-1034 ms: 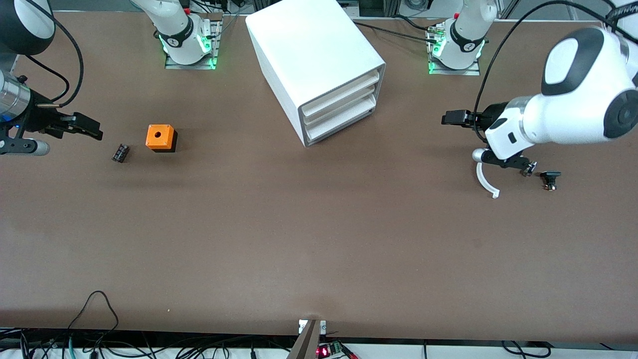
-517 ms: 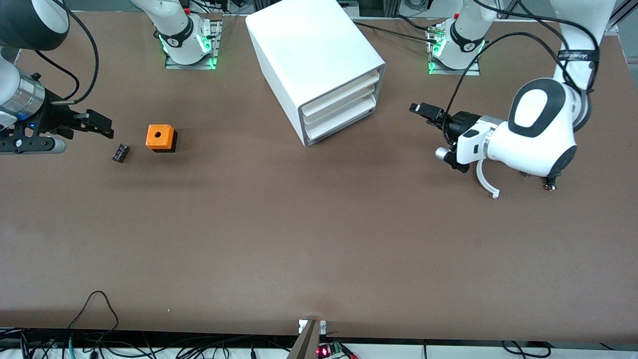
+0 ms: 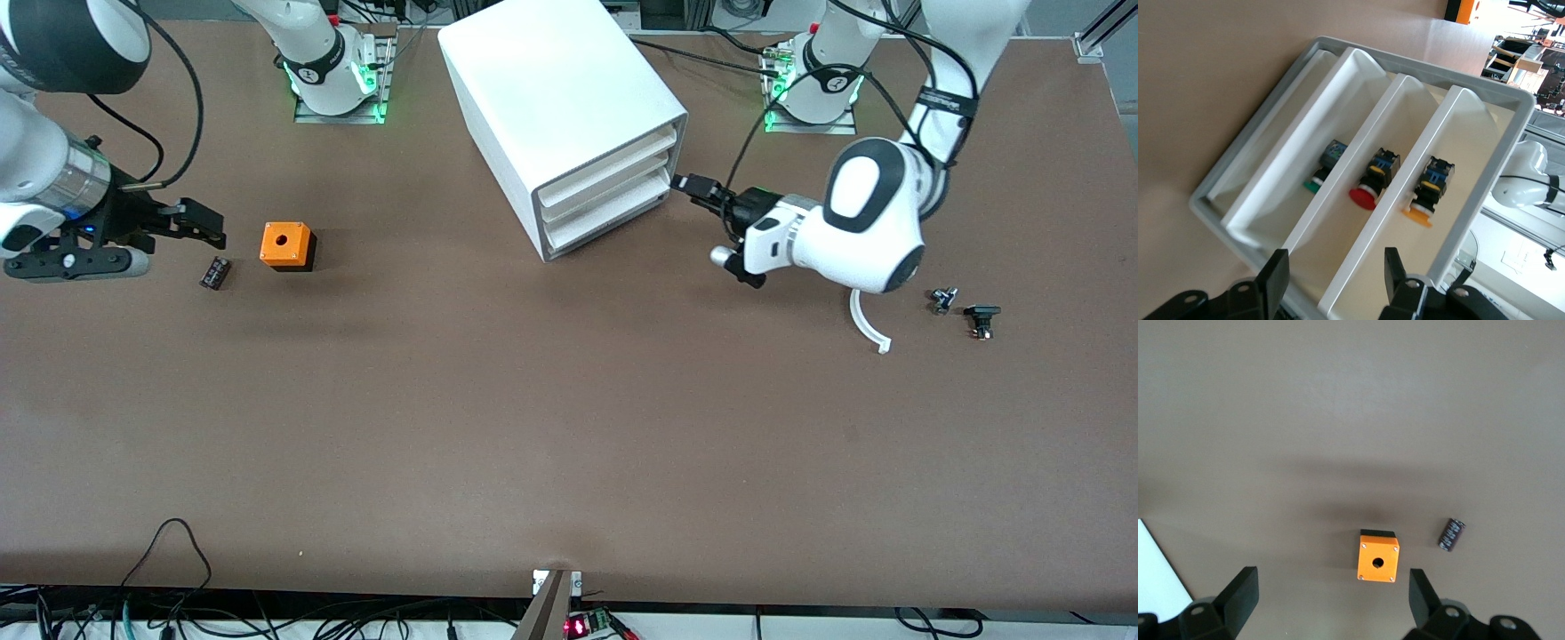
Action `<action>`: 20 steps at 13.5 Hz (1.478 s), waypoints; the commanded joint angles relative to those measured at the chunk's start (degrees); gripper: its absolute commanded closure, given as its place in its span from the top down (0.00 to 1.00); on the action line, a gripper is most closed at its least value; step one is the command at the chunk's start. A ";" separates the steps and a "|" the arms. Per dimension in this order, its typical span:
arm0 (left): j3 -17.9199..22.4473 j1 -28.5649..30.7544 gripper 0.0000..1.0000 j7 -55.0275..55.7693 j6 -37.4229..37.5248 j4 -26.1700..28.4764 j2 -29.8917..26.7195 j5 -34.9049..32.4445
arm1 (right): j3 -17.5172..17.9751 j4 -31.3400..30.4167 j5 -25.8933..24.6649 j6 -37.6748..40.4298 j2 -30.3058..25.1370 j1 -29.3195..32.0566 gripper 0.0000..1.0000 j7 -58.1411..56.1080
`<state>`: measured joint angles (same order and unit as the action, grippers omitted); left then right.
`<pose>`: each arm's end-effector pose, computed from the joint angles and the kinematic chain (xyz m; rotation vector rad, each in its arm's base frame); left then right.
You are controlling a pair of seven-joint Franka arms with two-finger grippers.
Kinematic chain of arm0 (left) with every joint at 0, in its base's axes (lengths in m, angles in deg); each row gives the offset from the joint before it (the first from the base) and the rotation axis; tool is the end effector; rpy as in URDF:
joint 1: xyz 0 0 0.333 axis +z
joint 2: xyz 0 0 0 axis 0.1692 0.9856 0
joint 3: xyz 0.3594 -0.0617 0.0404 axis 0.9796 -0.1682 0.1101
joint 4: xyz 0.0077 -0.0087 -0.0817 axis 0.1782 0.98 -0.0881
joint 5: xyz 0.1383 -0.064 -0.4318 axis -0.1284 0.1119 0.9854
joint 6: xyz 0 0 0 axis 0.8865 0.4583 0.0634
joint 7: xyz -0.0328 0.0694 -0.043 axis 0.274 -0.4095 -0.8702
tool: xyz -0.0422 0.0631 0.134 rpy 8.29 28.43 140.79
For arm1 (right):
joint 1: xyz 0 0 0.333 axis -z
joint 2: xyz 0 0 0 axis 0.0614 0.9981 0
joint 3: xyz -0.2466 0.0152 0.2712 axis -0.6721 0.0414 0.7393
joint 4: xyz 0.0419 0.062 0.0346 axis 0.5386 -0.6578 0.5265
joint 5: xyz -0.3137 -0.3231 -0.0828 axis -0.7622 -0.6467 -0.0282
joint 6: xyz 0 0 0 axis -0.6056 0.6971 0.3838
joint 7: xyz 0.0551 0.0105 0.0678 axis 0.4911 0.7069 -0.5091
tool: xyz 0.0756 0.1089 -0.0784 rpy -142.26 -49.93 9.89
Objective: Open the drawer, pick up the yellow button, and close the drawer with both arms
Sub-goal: 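Move the left gripper to the drawer handle while the right gripper advances, then pull the drawer open with the left gripper while the right gripper approaches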
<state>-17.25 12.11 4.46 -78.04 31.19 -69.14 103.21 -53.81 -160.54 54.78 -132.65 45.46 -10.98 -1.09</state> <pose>0.5038 -0.2946 0.2970 2.1445 -0.2738 -0.7052 0.6348 0.0580 0.5274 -3.1343 -0.1462 0.1074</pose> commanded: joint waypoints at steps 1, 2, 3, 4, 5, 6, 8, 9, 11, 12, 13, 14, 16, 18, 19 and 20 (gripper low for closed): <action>-3.49 0.27 0.62 -1.14 -3.97 5.94 -4.25 4.12 | -0.25 1.64 1.08 -1.33 1.61 -2.03 1.00 0.07; -4.46 0.27 0.60 -1.05 -3.98 6.47 -4.34 4.39 | -0.25 1.90 1.16 -2.30 2.05 -2.91 1.00 -0.11; -5.08 0.27 0.58 -1.14 -3.89 7.00 -4.34 4.57 | -0.25 1.99 2.03 -3.53 2.58 -4.05 1.00 -0.20; -6.48 0.36 0.57 -1.14 -3.89 7.70 -4.25 5.35 | -0.25 2.08 2.65 -4.23 3.02 -5.28 1.00 -0.20; -7.45 0.27 0.57 -1.05 -4.06 7.97 -4.25 6.14 | -0.25 2.95 2.74 -4.24 4.07 -5.98 1.00 -0.46; -8.07 0.27 0.54 -1.14 -4.32 8.58 -4.25 6.50 | -0.08 4.18 3.09 -4.24 5.38 -7.04 1.00 -0.72; -9.21 0.27 0.54 -1.05 -4.77 9.37 -4.34 6.86 | 1.32 6.38 4.58 -4.24 7.85 -8.18 1.00 -0.72; -9.22 0.27 0.53 -1.05 -4.85 9.55 -4.25 6.86 | 2.98 7.78 5.37 -4.50 9.08 -8.19 1.00 -0.55; -9.30 0.27 0.37 -1.23 -6.42 10.16 -4.17 6.86 | 5.54 9.63 5.47 -6.43 11.28 -8.19 1.00 -0.02; -9.30 0.27 0.13 -1.32 -7.22 10.60 -3.90 6.86 | 6.68 9.81 5.47 -7.39 11.81 -8.19 1.00 0.07; -9.30 0.27 0.00 -1.32 -7.92 10.78 -3.81 6.77 | 7.56 9.90 5.38 -8.10 12.07 -8.19 1.00 0.15; -9.30 0.27 0.00 -1.32 -8.28 11.04 -3.64 6.77 | 8.35 9.90 5.38 -8.63 12.34 -8.19 1.00 0.16; -9.22 0.36 0.00 -0.79 -9.16 10.96 -3.72 6.59 | 9.23 9.99 5.38 -9.25 12.69 -8.36 1.00 0.07; -8.61 1.50 0.00 -0.53 -13.00 10.69 -4.16 6.15 | 9.24 9.99 5.38 -10.12 12.87 -9.68 1.00 -0.63; -8.25 2.98 0.00 -0.53 -15.55 10.52 -4.43 6.07 | 9.33 10.17 5.38 -10.74 13.04 -10.55 1.00 -0.81; -7.73 4.04 0.00 -0.96 -17.32 10.43 -4.52 6.06 | 9.76 10.26 5.29 -11.61 13.22 -11.69 1.00 -0.81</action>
<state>-25.68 13.34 3.01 -88.11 40.08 -72.11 109.53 -44.46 -151.95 59.12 -143.33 57.71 -20.82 -1.21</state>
